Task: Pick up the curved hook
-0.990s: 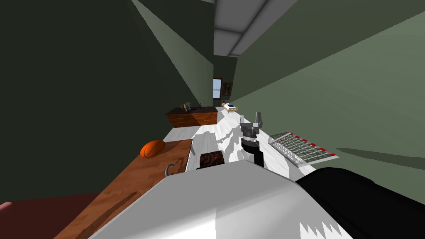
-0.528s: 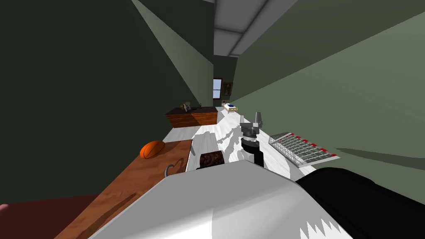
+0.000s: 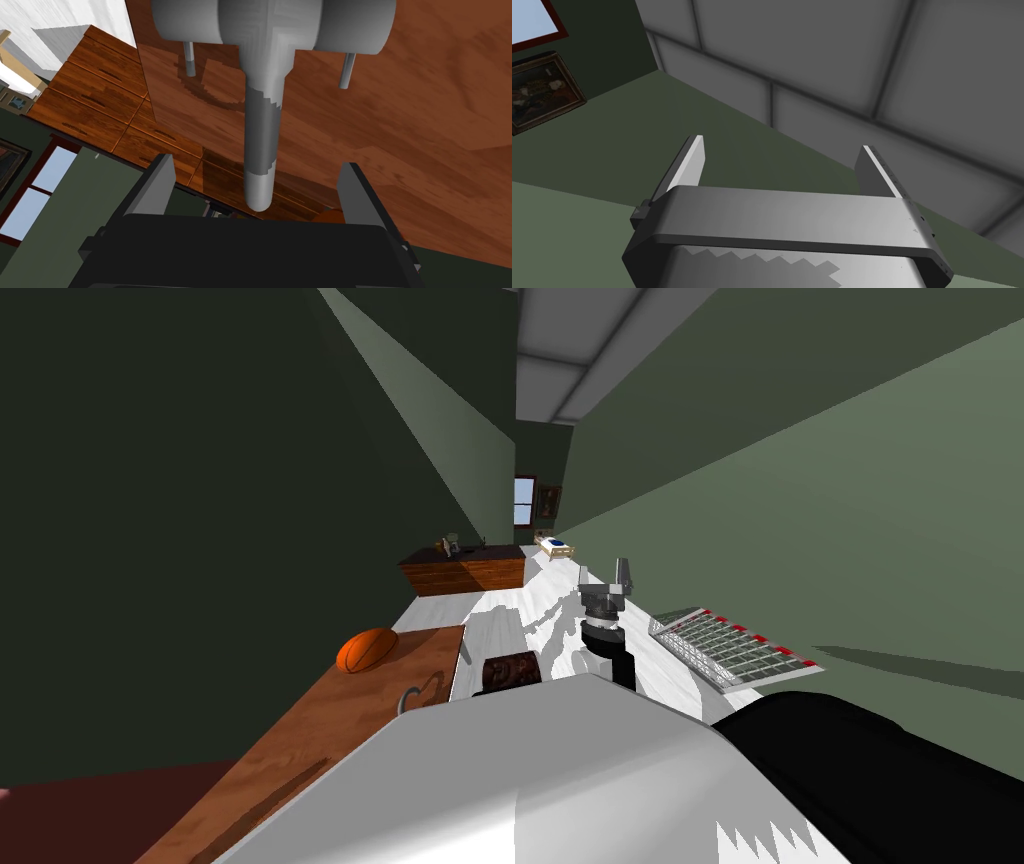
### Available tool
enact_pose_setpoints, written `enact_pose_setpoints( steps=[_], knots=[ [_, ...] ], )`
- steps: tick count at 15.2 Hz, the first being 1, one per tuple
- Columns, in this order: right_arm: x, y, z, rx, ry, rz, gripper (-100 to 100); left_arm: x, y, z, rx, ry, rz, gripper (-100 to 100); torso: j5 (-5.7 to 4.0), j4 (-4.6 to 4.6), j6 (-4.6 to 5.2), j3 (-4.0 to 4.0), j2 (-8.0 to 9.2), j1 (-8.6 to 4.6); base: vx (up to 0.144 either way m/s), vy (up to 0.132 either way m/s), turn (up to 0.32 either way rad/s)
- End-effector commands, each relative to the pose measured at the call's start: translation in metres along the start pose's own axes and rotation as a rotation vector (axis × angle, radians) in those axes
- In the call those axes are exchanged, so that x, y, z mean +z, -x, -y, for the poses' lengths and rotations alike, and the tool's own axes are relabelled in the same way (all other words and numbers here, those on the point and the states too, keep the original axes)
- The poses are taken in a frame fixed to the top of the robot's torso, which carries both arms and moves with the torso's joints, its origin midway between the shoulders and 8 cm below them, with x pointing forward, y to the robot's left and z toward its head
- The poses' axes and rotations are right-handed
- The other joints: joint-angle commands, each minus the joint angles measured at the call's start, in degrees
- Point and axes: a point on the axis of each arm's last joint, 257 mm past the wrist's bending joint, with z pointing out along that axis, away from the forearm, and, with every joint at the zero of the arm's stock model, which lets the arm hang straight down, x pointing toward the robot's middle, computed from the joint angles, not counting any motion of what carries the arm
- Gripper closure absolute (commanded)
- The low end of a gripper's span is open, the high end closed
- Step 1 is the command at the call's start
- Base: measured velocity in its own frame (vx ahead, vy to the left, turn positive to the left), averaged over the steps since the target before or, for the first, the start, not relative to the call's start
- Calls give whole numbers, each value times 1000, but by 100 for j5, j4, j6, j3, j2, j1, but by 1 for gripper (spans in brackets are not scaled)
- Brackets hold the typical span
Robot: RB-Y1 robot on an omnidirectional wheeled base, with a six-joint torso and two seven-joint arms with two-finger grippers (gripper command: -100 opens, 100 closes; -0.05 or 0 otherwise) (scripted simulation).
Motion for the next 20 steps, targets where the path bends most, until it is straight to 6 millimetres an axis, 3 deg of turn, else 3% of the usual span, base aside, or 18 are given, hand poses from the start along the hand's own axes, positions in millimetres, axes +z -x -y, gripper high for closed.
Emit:
enact_pose_setpoints(
  steps=[1,7,10,11,15,20],
  knots=[
    [0,0,0,0,0,0,0,0,0,0,0,0,0,-100,0,0,0,0,0,0,-25,0,5],
    [0,0,0,0,0,0,0,25,-7,21,-32,26,15,-100,5,4,1,9,15,22,-36,58,-90],
    [0,0,0,0,0,0,0,25,-8,21,-35,28,15,-100,6,5,2,10,17,23,-33,57,-82],
    [0,0,0,0,0,0,0,26,-8,21,-34,29,15,100,4,3,0,8,13,16,-7,14,-3],
    [0,0,0,0,0,0,0,25,-8,20,-34,30,15,100,1,2,1,3,3,0,-2,3,1],
    [0,0,0,0,0,0,0,3,-1,2,-3,3,2,100,-7,-2,-3,-6,-12,-33,40,-69,120]
  ],
)
